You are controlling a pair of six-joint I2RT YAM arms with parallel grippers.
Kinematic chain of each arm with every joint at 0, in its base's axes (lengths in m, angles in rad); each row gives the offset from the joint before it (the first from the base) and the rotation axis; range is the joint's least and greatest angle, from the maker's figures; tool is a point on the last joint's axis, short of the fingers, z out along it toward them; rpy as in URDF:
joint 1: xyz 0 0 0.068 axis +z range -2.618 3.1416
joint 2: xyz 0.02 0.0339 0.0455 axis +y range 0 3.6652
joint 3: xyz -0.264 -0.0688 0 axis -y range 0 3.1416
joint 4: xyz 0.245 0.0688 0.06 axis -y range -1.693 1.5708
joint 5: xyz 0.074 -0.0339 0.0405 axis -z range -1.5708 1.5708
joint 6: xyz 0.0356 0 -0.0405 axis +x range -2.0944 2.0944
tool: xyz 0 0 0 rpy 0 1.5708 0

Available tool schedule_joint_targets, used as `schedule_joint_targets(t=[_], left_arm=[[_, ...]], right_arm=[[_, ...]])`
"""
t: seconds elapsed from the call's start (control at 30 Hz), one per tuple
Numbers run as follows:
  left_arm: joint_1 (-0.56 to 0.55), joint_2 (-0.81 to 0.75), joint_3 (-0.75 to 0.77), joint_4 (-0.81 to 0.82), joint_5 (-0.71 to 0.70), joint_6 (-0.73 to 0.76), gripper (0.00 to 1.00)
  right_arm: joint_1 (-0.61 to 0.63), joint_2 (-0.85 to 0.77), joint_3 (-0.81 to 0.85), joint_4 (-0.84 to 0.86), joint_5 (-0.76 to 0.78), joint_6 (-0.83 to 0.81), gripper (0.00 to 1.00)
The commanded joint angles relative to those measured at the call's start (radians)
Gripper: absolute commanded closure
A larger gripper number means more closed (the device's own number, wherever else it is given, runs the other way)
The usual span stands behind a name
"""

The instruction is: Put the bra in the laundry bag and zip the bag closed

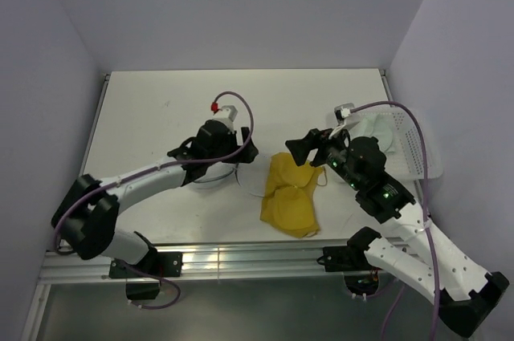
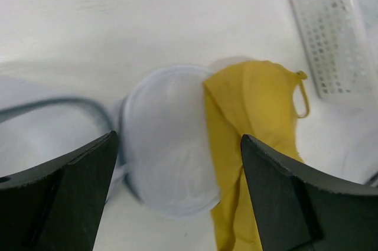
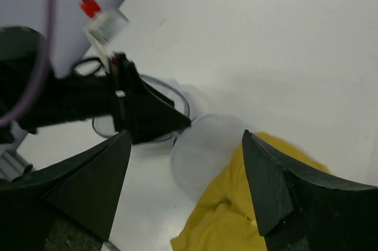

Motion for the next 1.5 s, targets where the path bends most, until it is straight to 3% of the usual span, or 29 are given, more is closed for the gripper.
schedule_joint_targets(t=[0.0, 0.03, 0.13, 0.23, 0.37, 0.47, 0.6, 0.73, 0.87, 1.07, 1.17, 1.2, 1.23, 1.3, 1.47], left_arm=[[-0.01, -0.204, -0.039, -0.091, -0.218, 0.012, 0.09], [-0.012, -0.234, -0.042, -0.139, -0.346, 0.015, 0.1], [0.022, -0.327, -0.061, -0.282, -0.497, -0.005, 0.11], [0.112, -0.378, -0.116, -0.346, -0.488, -0.035, 0.1], [0.204, -0.342, -0.194, -0.29, -0.329, -0.046, 0.12], [0.211, -0.266, -0.167, -0.277, -0.359, -0.046, 0.29], [0.218, -0.242, -0.15, -0.233, -0.443, -0.051, 0.78], [0.273, -0.237, -0.154, -0.164, -0.49, -0.032, 0.85], [0.384, -0.22, -0.183, -0.04, -0.453, 0.017, 0.87], [0.473, -0.186, -0.214, 0.038, -0.409, 0.064, 0.81], [0.478, -0.2, -0.225, 0.057, -0.367, 0.069, 0.43], [0.478, -0.208, -0.222, 0.046, -0.376, 0.064, 0.25], [0.478, -0.22, -0.219, 0.016, -0.378, 0.055, 0.18], [0.475, -0.286, -0.223, 0.011, -0.327, 0.024, 0.08], [0.398, -0.471, -0.214, -0.052, -0.31, -0.035, 0.03]], right_arm=[[0.001, 0.058, -0.043, 0.036, -0.106, 0.02, 0.19], [0.001, 0.096, -0.066, 0.044, -0.12, 0.02, 0.2], [0.008, 0.15, -0.108, 0.064, -0.145, 0.037, 0.23], [0.021, 0.179, -0.155, 0.09, -0.16, 0.049, 0.25], [0.031, 0.219, -0.194, 0.124, -0.159, 0.059, 0.25], [0.045, 0.258, -0.195, 0.144, -0.166, 0.057, 0.25], [0.064, 0.308, -0.223, 0.177, -0.136, 0.08, 0.25], [0.071, 0.373, -0.241, 0.214, -0.082, 0.12, 0.26], [0.083, 0.426, -0.241, 0.243, -0.054, 0.147, 0.26], [0.085, 0.483, -0.201, 0.227, 0.013, 0.129, 0.25], [0.084, 0.5, -0.175, 0.216, 0.039, 0.125, 0.23], [0.082, 0.502, -0.168, 0.211, 0.048, 0.118, 0.23], [0.084, 0.503, -0.161, 0.207, 0.056, 0.111, 0.22], [0.079, 0.512, -0.126, 0.19, 0.079, 0.079, 0.22], [-0.007, 0.566, -0.002, 0.047, 0.09, -0.01, 0.25]])
